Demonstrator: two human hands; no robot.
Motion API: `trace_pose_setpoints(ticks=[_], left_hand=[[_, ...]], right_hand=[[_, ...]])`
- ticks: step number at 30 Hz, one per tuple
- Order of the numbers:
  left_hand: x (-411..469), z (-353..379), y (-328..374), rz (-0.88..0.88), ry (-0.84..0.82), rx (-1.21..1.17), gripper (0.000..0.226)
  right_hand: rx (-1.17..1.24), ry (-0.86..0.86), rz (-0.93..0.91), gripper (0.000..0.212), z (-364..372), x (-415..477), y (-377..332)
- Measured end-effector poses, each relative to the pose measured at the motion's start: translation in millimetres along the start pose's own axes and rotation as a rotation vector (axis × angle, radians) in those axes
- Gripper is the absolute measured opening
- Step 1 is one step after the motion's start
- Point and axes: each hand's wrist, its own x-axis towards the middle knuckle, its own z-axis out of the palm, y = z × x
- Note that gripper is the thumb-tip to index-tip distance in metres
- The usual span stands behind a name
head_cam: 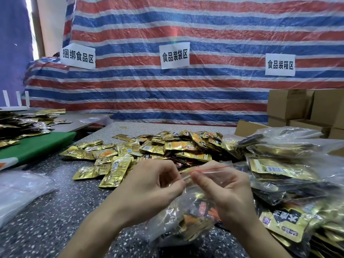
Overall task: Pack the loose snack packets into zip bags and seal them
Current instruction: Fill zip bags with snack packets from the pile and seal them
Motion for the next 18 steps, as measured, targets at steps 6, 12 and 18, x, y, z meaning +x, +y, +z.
trace_pose_setpoints(ticks=[6, 12, 18], left_hand=[[-1.8, -0.1, 2.2, 0.081, 0.044, 0.044, 0.022], [-0.9, 0.8, 4.1, 0.073, 0.032, 0.036, 0.019], [-1.6, -2.9, 2.1, -0.005, 0.023, -0.001, 0.017]], right_hand=[[0.029, -0.046, 0.100, 0.020, -3.4, -1.9, -2.6], [0.067, -0.144, 0.063, 0.005, -4.3, -0.2, -4.2], [0.060, 0.072, 0.083, 0.011, -5.2, 0.4, -0.9]])
